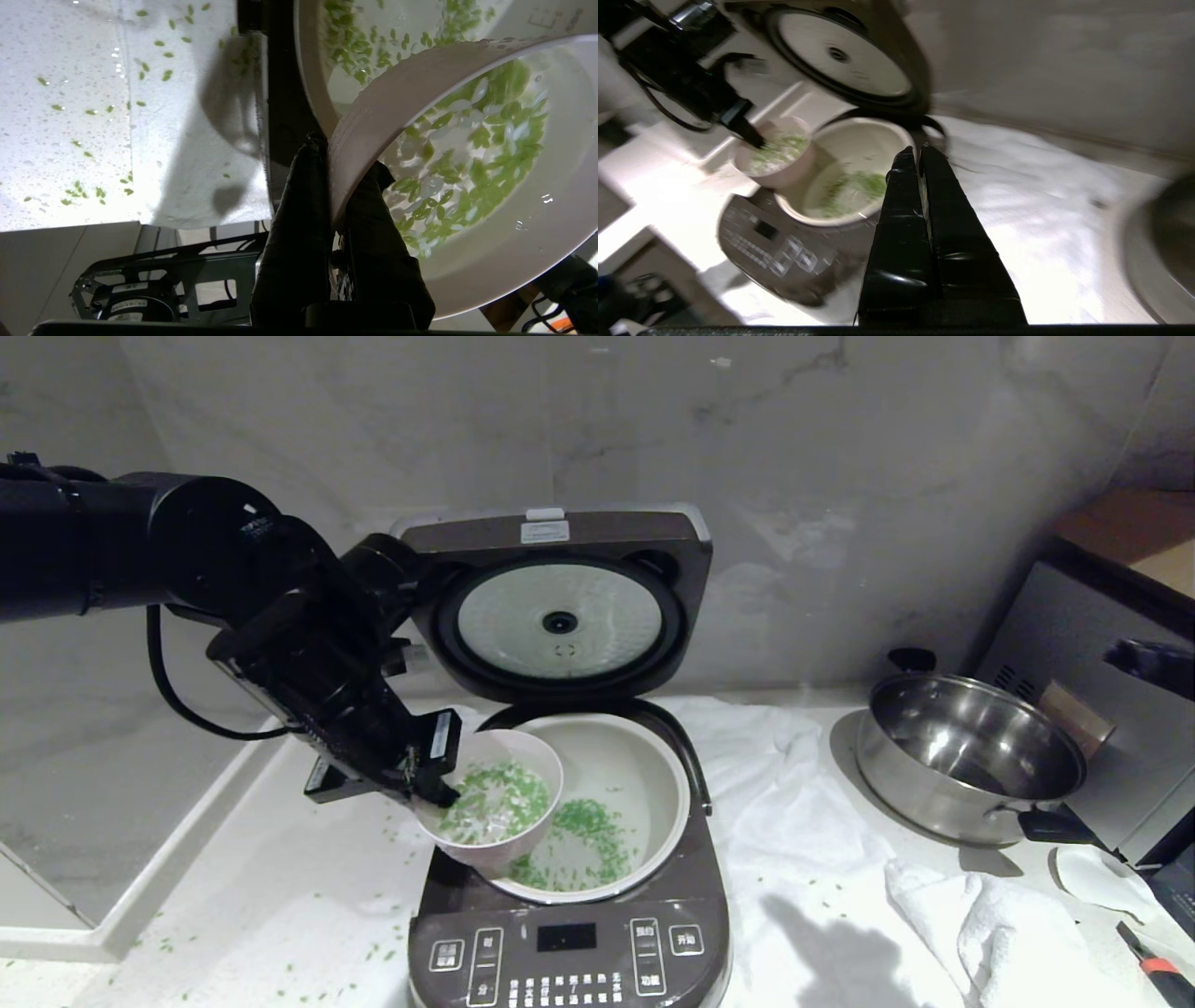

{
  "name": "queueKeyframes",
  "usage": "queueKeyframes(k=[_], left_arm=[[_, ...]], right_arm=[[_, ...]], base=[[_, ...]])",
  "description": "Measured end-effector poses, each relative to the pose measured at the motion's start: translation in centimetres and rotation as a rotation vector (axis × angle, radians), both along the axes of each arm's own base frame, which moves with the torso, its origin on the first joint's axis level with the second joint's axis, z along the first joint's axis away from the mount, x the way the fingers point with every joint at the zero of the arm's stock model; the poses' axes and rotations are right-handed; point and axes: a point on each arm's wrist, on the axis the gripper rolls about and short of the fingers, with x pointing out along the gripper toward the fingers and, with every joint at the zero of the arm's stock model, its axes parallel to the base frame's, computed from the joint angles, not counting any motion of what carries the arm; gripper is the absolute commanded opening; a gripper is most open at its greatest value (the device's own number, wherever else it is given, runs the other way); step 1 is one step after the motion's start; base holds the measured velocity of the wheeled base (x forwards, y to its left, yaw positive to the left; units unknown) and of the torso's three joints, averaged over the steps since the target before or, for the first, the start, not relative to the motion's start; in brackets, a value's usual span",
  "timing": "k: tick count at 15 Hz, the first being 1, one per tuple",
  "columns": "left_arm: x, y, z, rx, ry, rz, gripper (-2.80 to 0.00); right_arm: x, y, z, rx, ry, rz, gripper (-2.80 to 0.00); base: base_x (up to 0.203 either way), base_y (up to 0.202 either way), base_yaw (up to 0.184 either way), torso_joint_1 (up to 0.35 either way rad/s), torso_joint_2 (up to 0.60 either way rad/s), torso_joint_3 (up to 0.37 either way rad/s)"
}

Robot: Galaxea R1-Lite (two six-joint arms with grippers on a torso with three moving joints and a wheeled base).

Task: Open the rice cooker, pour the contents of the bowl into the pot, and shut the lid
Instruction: Pour the water from the bowl into the rice cooker

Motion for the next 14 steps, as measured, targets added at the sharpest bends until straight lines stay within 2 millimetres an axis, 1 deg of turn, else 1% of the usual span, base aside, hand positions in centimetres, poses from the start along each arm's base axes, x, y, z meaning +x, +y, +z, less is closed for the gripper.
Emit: queueKeyframes(k=[1, 3, 5, 7, 10, 12, 14], left_arm=[[-0.1, -0.3, 0.0, -0.001, 0.000, -0.009, -2.80], [-0.3, -0.8, 0.0, -0.002, 0.000, -0.024, -2.80], [-0.4, -1.1, -0.1, -0.003, 0.002, -0.029, -2.80], [-0.4, -1.2, -0.1, -0.005, 0.006, -0.024, -2.80], [-0.4, -1.3, -0.1, -0.005, 0.006, -0.028, -2.80], [-0.5, -1.5, -0.1, -0.006, 0.006, -0.031, -2.80], [-0.6, -1.5, 0.0, -0.008, 0.005, -0.027, -2.80]], right_arm=[[2.3, 0.9, 0.6, 0.000, 0.027, 0.051, -2.80], [6.2, 3.0, 1.0, 0.005, 0.086, 0.136, -2.80], [9.1, 5.4, 0.6, 0.015, 0.162, 0.207, -2.80], [11.2, 7.5, 0.2, 0.012, 0.230, 0.255, -2.80], [13.7, 9.6, 0.2, 0.047, 0.294, 0.282, -2.80], [15.4, 10.4, 0.4, 0.052, 0.306, 0.280, -2.80], [17.2, 10.6, 0.4, 0.052, 0.316, 0.261, -2.80]], base=[[0.000, 0.000, 0.000, 0.000, 0.00, 0.000], [0.000, 0.000, 0.000, 0.000, 0.00, 0.000], [0.000, 0.000, 0.000, 0.000, 0.00, 0.000], [0.000, 0.000, 0.000, 0.000, 0.00, 0.000], [0.000, 0.000, 0.000, 0.000, 0.00, 0.000], [0.000, 0.000, 0.000, 0.000, 0.00, 0.000], [0.000, 0.000, 0.000, 0.000, 0.00, 0.000]])
